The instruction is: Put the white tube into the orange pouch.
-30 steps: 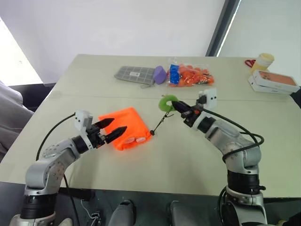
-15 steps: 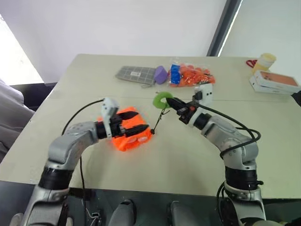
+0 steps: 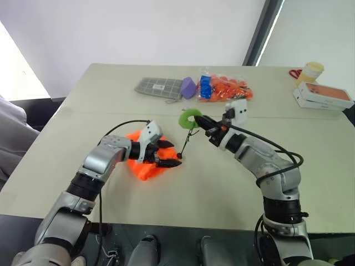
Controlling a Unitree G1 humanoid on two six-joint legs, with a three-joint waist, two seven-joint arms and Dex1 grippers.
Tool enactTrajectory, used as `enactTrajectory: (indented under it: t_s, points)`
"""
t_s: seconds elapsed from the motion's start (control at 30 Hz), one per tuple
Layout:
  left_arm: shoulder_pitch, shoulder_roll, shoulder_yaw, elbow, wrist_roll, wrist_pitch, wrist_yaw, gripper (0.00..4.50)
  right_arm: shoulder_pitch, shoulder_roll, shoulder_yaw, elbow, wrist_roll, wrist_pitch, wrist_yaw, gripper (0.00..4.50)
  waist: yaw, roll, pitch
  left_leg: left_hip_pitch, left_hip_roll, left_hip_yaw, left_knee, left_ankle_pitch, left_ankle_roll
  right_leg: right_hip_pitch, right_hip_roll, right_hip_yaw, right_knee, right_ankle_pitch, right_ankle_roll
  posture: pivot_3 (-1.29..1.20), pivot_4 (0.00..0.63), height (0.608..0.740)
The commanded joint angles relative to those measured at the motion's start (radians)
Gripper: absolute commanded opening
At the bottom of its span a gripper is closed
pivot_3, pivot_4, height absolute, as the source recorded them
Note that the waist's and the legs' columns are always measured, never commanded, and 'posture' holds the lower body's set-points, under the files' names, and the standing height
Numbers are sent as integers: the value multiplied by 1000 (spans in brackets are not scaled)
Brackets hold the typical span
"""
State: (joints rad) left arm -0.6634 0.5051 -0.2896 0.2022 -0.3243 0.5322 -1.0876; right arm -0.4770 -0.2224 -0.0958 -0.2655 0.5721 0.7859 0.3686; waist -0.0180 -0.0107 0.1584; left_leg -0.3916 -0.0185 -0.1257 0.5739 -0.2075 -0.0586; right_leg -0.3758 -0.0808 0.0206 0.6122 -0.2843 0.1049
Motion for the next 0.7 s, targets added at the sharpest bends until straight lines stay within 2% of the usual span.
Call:
enactTrajectory:
  t_s: [0.03,0.2,0.3,0.4,0.7]
  points:
    - [-11,-11,7,-1,13,-6,-11,4468,-6,0,-1,-47,7,-28,-2,0,1,0,0,0,0,0,0,0,0,0,0,0,0,0,0,0,150,724]
    - [-5,-23,3,-10,33,2,-3,4468,-14,-3,1,-38,5,-31,1,0,0,0,0,0,0,0,0,0,0,0,0,0,0,0,0,0,150,724]
    - [-4,-24,-2,-13,49,6,-2,3648,-18,-3,4,-33,5,-34,2,0,0,0,0,0,0,0,0,0,0,0,0,0,0,0,0,0,150,724]
    - [-5,-25,-2,-14,62,3,-3,2240,-18,-2,7,-32,5,-35,3,0,0,0,0,0,0,0,0,0,0,0,0,0,1,0,0,0,150,724]
    - [-5,-35,2,-8,82,-4,-7,2240,-17,-4,12,-32,5,-37,3,0,0,0,0,0,0,0,0,0,0,0,0,0,1,0,1,0,150,724]
